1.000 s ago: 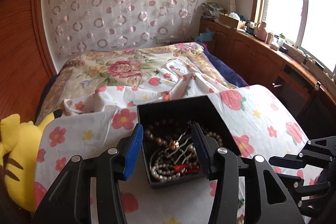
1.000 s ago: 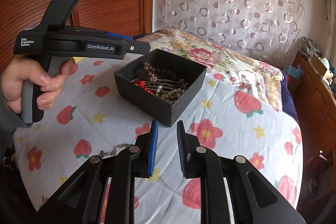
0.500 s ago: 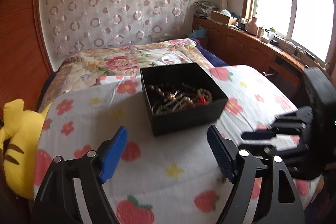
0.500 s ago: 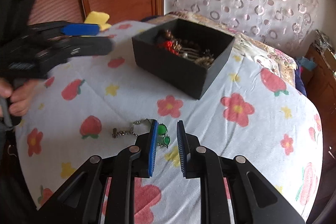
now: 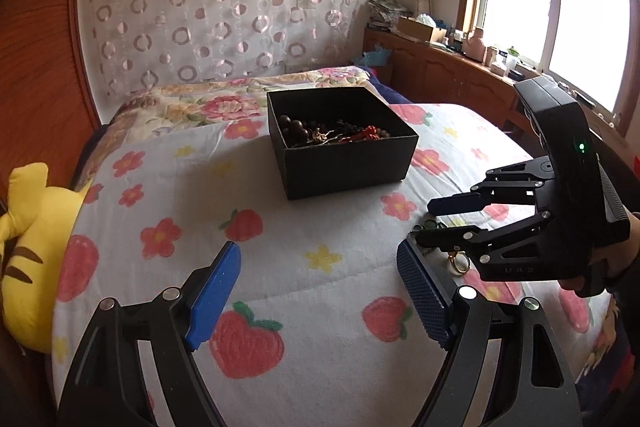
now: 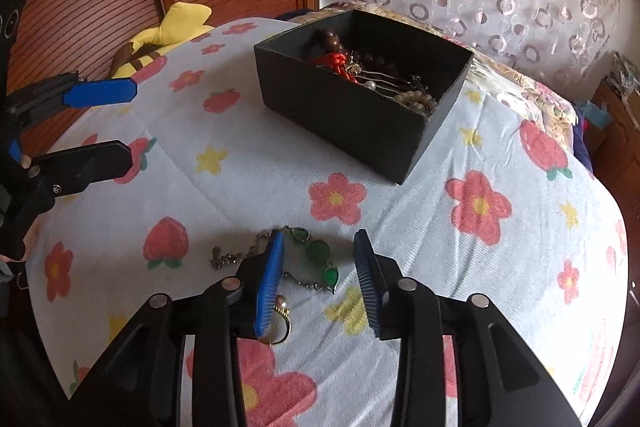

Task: Organize jewelry
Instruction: 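Grasp the green pendant chain with the right gripper while the left grasps the gold ring, then carry the chain and ring into the black box and open both grippers, then withdraw both grippers from the black box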

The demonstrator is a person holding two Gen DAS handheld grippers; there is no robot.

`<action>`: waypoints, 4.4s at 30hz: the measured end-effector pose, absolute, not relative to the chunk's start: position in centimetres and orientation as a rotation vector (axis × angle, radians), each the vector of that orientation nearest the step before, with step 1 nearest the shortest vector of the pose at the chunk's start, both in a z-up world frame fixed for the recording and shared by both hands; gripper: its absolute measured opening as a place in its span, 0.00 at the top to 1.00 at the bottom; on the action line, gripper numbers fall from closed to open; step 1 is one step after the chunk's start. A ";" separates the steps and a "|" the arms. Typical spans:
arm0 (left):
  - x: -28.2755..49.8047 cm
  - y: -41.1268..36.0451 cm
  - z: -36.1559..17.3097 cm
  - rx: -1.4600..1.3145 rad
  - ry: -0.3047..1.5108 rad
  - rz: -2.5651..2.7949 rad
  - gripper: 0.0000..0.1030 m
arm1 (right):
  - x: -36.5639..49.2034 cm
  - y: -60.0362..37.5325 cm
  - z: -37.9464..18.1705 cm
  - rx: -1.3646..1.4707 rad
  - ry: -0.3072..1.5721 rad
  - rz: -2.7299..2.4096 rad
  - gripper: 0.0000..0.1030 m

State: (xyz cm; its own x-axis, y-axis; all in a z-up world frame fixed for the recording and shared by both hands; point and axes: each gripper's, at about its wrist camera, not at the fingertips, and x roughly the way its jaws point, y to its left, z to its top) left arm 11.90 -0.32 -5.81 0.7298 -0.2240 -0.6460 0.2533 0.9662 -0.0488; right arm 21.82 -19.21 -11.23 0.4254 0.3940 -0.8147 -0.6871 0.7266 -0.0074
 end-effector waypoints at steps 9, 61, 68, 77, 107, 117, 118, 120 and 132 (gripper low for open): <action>11.7 -0.4 -5.8 0.033 0.712 -0.267 0.25 | 21.7 -19.3 -10.7 -0.395 0.894 0.735 0.88; 14.6 -7.9 -5.7 0.084 0.780 -0.484 0.91 | 18.6 -26.4 -1.8 -0.287 0.622 0.622 0.87; 16.6 -5.5 -3.4 0.060 0.739 -0.417 0.91 | 20.4 -24.0 0.7 -0.305 0.568 0.621 0.87; 19.1 -2.5 -1.8 0.029 0.716 -0.337 0.91 | 25.4 -21.0 1.7 -0.286 0.593 0.611 0.87; 23.8 -1.0 -1.7 -0.002 0.706 -0.194 0.51 | 25.0 -22.0 -0.5 -0.223 0.644 0.578 0.86; 17.8 -0.5 -1.0 0.036 0.591 -0.117 0.10 | 22.2 -24.2 -1.1 -0.116 0.600 0.541 0.72; 17.0 -0.5 -0.9 0.036 0.577 -0.117 0.08 | 21.8 -24.3 -1.1 -0.110 0.592 0.535 0.68; 15.7 -0.4 -0.4 0.038 0.556 -0.116 0.08 | 21.1 -24.7 -1.2 -0.096 0.581 0.528 0.64; 8.0 -0.5 0.2 0.045 0.499 -0.057 0.07 | 13.3 -26.6 -0.9 -0.024 0.449 0.459 0.08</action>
